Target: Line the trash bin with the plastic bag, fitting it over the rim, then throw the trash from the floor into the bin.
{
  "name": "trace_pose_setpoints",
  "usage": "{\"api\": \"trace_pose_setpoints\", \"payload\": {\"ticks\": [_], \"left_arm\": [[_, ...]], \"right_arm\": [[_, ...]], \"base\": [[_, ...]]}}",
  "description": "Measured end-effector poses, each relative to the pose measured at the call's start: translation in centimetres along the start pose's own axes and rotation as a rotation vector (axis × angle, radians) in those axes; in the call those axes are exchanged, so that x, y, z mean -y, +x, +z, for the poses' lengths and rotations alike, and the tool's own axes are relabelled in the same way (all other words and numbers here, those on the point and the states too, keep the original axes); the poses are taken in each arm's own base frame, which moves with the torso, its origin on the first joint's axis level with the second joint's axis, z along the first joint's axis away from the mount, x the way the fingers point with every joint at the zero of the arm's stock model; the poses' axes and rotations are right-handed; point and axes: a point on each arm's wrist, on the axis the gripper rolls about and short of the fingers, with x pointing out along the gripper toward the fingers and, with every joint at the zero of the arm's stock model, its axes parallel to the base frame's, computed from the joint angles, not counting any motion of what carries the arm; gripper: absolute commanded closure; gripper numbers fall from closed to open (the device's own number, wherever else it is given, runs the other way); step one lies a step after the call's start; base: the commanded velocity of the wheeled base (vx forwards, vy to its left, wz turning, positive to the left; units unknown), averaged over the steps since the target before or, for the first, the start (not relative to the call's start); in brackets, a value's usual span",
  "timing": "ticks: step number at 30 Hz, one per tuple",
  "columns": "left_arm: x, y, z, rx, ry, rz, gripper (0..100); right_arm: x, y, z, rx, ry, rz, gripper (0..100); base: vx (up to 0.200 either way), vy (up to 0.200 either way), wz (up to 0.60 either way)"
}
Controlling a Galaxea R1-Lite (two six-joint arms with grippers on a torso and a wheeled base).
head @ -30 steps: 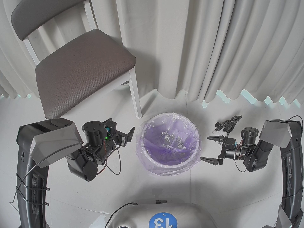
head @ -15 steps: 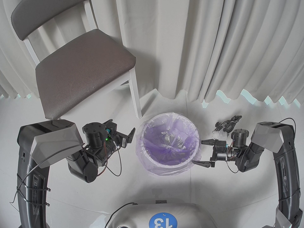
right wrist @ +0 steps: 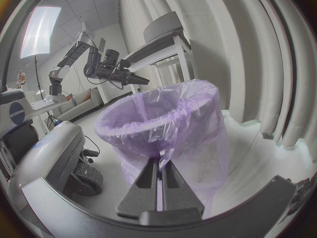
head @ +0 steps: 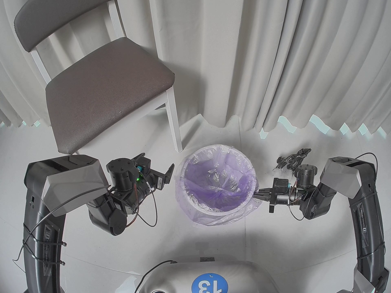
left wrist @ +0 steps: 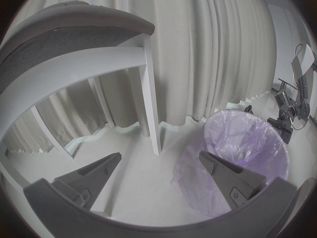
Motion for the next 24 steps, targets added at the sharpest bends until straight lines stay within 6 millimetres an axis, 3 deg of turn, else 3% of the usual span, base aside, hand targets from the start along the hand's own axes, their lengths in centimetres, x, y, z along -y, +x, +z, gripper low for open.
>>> {"api": "trace_pose_setpoints", "payload": {"ticks": [11,24], "left_arm": [[0.1,0.7,-0.1,0.021,0.003,0.005,0],[0.1,1.8,-0.3,0.046,0.002,0.011,0]], "right_arm": [[2.5,1.3,0.3,0.017,0.015,-0.009,100],[4.3,2.6,-0.8,0.043,0.021,-0.027,100]], "base": [[0.000,0.000,0.00],[0.000,0.000,0.00]]}}
